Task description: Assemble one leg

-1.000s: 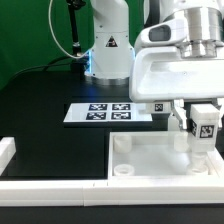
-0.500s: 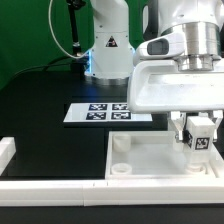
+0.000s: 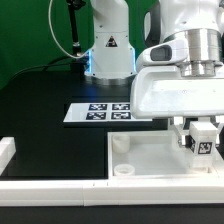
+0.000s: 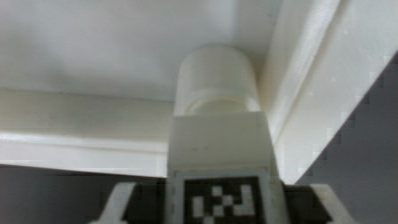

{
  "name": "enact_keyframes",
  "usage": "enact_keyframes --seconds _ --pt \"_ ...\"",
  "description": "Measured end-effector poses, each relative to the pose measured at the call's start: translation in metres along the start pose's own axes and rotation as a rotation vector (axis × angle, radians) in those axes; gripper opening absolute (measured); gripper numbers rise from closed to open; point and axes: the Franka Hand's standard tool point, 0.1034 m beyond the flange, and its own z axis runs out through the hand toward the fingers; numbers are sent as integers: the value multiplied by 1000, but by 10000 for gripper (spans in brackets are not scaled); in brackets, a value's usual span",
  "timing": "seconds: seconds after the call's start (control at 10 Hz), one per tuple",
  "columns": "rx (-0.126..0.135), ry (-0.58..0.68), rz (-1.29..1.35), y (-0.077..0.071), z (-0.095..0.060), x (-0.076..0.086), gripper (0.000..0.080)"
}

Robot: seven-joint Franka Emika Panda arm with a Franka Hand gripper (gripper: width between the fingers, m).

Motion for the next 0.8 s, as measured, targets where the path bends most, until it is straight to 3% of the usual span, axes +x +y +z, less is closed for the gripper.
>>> enact_keyframes --seconds 0.3,0.4,0.5,0.6,0.7,0.8 --pt "0 3 0 0 0 0 284" --pt "0 3 0 0 0 0 531" --pt "0 -14 0 1 0 -1 531" --pt "11 -100 15 3 -6 2 623" --pt "24 -116 27 4 -22 15 644" --pt "34 -206 32 2 -26 14 644"
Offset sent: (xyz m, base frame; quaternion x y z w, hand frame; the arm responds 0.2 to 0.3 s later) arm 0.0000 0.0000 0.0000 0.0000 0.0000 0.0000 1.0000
